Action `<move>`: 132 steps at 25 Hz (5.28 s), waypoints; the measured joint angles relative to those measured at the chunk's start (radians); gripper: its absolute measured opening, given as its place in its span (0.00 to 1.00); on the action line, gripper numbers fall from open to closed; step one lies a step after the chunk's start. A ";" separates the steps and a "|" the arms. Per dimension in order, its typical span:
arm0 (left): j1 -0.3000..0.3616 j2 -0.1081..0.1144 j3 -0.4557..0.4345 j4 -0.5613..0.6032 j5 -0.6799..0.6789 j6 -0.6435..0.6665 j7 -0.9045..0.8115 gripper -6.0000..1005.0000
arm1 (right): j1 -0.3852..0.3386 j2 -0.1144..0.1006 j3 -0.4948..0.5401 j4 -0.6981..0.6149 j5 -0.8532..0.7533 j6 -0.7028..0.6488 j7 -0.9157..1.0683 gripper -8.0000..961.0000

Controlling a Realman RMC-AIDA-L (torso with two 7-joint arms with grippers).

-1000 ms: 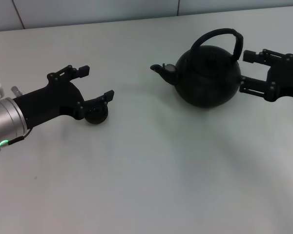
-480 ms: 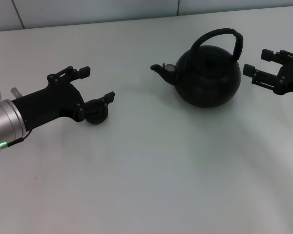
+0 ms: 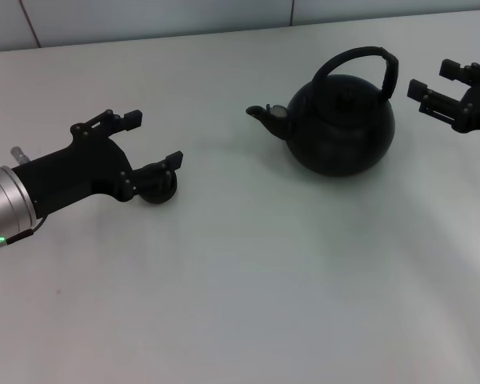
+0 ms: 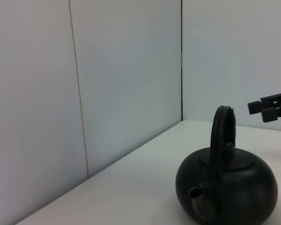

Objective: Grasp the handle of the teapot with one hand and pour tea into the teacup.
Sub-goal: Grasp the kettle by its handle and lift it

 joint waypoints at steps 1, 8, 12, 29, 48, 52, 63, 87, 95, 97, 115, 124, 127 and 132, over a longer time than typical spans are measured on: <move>0.000 0.000 0.000 0.000 0.000 -0.003 0.000 0.87 | 0.006 -0.001 0.001 0.009 0.000 0.004 -0.002 0.72; -0.001 -0.002 -0.013 -0.001 0.000 -0.005 0.003 0.87 | 0.045 -0.003 0.002 0.052 -0.001 0.038 -0.004 0.72; -0.007 -0.002 -0.021 -0.006 0.000 -0.005 0.003 0.87 | 0.056 -0.003 0.001 0.063 -0.002 0.055 -0.004 0.72; -0.018 -0.002 -0.021 0.000 0.000 -0.006 0.005 0.87 | 0.107 -0.004 -0.002 0.125 -0.006 0.113 -0.020 0.71; -0.021 -0.002 -0.021 -0.002 0.000 -0.006 0.005 0.87 | 0.132 -0.006 0.000 0.162 -0.006 0.143 -0.029 0.70; -0.021 -0.002 -0.022 -0.001 0.000 -0.004 0.005 0.87 | 0.140 -0.005 -0.002 0.174 -0.006 0.164 -0.029 0.70; -0.019 -0.002 -0.020 -0.001 0.000 -0.001 0.005 0.87 | 0.151 -0.006 0.000 0.186 -0.006 0.179 -0.030 0.69; -0.013 -0.002 -0.014 0.003 0.000 0.000 0.006 0.87 | 0.170 -0.004 -0.010 0.199 -0.048 0.184 -0.069 0.63; -0.012 -0.002 -0.017 0.005 0.000 0.002 0.006 0.87 | 0.179 -0.004 -0.004 0.213 -0.051 0.185 -0.072 0.45; -0.012 -0.002 -0.018 0.005 0.000 0.002 0.006 0.87 | 0.179 -0.004 -0.004 0.213 -0.051 0.186 -0.072 0.39; -0.014 0.000 -0.021 0.005 0.002 0.002 0.006 0.87 | 0.178 -0.002 -0.010 0.214 -0.048 0.190 -0.082 0.14; -0.015 0.000 -0.022 0.005 0.004 0.002 0.006 0.87 | 0.183 -0.001 -0.011 0.214 -0.048 0.191 -0.084 0.14; -0.015 0.000 -0.021 0.005 0.004 0.000 0.007 0.87 | 0.185 -0.001 -0.011 0.214 -0.048 0.191 -0.084 0.14; -0.015 0.001 -0.021 0.005 0.005 -0.001 0.007 0.87 | 0.185 -0.001 -0.011 0.214 -0.048 0.192 -0.084 0.14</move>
